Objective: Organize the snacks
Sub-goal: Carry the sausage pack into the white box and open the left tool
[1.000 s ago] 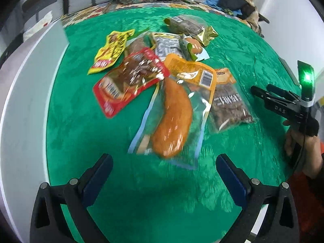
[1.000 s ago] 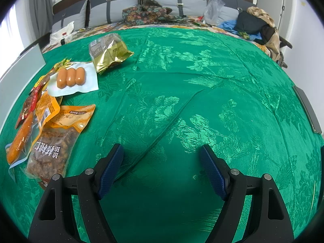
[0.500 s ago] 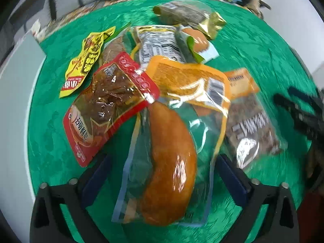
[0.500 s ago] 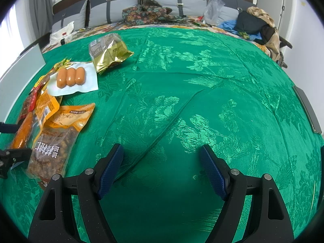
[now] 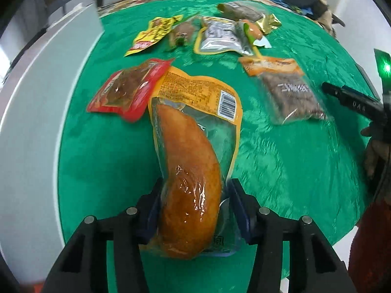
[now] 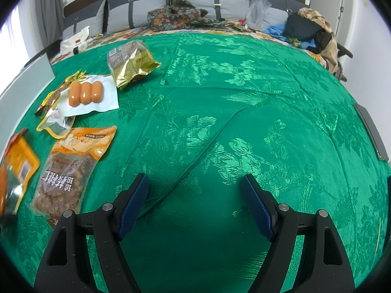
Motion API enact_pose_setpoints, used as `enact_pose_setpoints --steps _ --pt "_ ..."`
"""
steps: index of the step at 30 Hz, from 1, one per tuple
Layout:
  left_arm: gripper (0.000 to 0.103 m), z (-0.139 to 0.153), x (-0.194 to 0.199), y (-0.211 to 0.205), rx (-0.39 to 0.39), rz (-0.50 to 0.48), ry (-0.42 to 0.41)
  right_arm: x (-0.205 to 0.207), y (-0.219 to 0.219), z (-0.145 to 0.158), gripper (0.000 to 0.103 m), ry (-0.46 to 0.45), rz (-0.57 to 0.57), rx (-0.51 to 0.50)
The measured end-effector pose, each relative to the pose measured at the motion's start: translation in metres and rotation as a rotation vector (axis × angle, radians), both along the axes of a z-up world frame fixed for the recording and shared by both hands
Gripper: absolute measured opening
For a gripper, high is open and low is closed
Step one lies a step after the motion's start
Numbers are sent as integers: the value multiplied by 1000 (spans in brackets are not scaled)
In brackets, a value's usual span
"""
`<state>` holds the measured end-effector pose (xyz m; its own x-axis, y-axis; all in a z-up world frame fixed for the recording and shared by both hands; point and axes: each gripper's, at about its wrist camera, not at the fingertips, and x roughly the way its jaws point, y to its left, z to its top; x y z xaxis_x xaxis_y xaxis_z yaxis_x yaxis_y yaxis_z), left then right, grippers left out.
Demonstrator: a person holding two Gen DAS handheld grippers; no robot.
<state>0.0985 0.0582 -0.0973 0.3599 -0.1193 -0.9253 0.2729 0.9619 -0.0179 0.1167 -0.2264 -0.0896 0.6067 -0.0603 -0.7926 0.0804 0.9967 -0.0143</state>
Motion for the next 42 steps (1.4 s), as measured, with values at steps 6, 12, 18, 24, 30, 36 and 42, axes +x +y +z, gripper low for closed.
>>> enact_pose_setpoints --steps 6,12,18,24,30,36,42 --pt "50 3 -11 18 -84 37 -7 5 -2 16 81 118 12 230" --pt "49 5 -23 11 -127 29 -35 21 82 16 81 291 80 328" --pt "49 6 -37 8 -150 1 -66 33 147 1 82 303 166 27" --pt "48 25 -38 15 -255 20 -103 21 104 10 65 378 203 108" --pt "48 66 -36 40 -377 64 -145 1 52 46 66 292 121 356" --pt "49 125 -30 137 -432 243 -239 7 115 112 66 222 267 507" --pt "57 147 -26 258 -258 499 -297 20 269 195 70 133 592 628"
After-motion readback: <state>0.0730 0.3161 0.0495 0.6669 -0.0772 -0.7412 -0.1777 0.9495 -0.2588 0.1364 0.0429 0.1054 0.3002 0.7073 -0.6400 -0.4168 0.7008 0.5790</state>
